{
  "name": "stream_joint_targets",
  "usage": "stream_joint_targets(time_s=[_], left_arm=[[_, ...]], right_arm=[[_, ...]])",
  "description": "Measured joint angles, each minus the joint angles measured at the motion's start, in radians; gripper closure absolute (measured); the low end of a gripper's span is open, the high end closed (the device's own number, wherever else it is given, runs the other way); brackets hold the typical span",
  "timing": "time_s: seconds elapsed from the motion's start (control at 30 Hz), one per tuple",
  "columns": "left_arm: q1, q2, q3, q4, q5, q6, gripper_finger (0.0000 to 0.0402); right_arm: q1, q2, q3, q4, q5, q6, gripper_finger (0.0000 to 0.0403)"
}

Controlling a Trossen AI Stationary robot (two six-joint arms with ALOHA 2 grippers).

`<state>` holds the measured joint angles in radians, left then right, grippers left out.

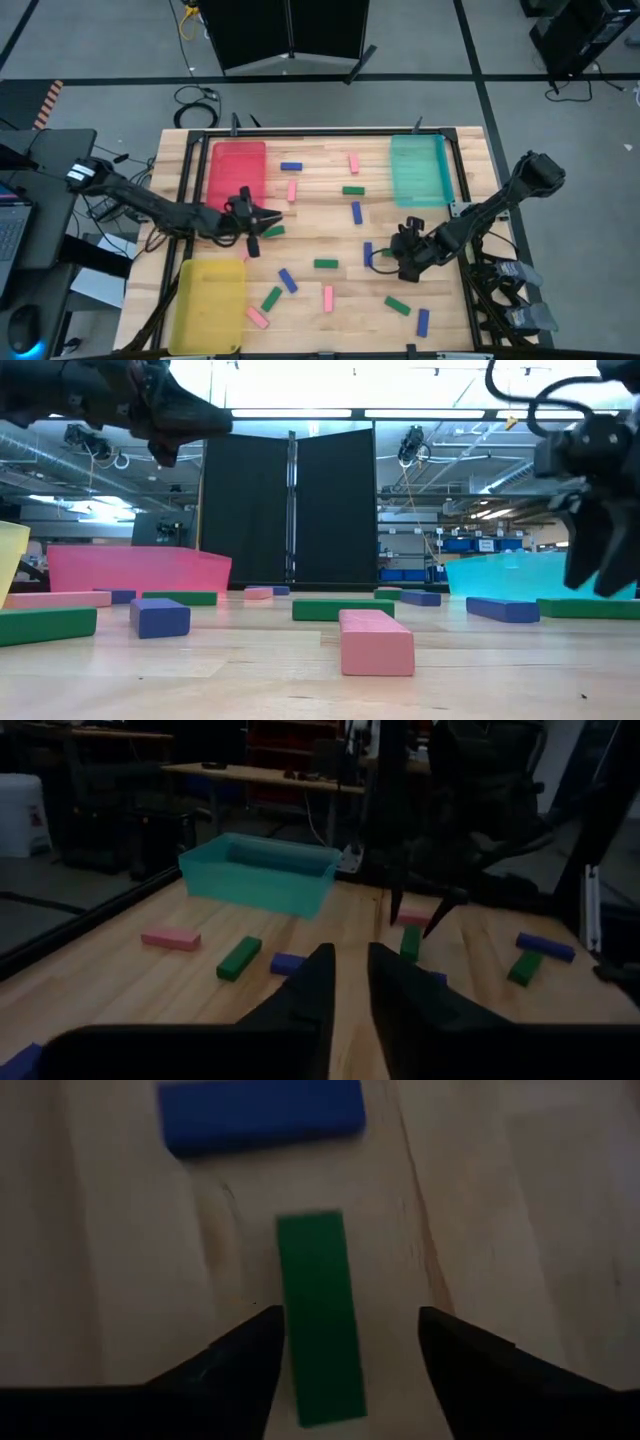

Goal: Sort blocks
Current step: Put the green block into the blue bin

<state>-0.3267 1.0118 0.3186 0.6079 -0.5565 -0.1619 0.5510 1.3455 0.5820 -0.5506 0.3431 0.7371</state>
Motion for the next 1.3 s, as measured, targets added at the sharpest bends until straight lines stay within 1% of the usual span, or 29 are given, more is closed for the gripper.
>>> stream_joint_targets(time_s=[0.17, 0.37, 0.5, 0.67, 0.7, 0.87, 0.97, 1.13, 1.2, 1.3], left_arm=[[0.0, 0.041, 0.037, 0.001, -0.008, -0.004, 0.0288], [0.0, 0.068, 0.061, 0.003, -0.008, -0.006, 0.0282], [0.0, 0.069, 0.061, 0.006, -0.008, -0.011, 0.0282], [0.0, 0.069, 0.061, 0.001, -0.008, -0.025, 0.0282], [0.0, 0.069, 0.061, 0.001, -0.008, -0.026, 0.0282], [0.0, 0.069, 0.06, 0.001, -0.008, -0.03, 0.0282], [0.0, 0.074, 0.06, 0.002, -0.019, -0.036, 0.0282], [0.002, 0.104, 0.06, 0.002, -0.09, -0.082, 0.0282], [0.001, 0.127, 0.06, 0.001, -0.11, -0.102, 0.0282], [0.001, 0.163, 0.06, 0.002, -0.144, -0.154, 0.0282]], right_arm=[[0.0, 0.016, -0.046, 0.08, -0.025, -0.031, 0.0157], [0.001, 0.062, -0.057, 0.115, -0.013, -0.056, 0.017], [0.002, 0.071, -0.057, 0.121, -0.009, -0.064, 0.0203], [0.002, 0.07, -0.058, 0.133, -0.014, -0.073, 0.0279], [0.001, 0.07, -0.058, 0.137, -0.013, -0.079, 0.0287], [0.0, 0.066, -0.06, 0.154, -0.001, -0.086, 0.0286], [0.0, 0.041, -0.058, 0.149, 0.006, -0.092, 0.0286], [-0.004, -0.049, -0.004, 0.145, 0.099, -0.162, 0.0286], [-0.01, -0.092, 0.022, 0.113, 0.14, -0.198, 0.0286], [-0.025, -0.173, 0.067, 0.05, 0.246, -0.228, 0.0286]])
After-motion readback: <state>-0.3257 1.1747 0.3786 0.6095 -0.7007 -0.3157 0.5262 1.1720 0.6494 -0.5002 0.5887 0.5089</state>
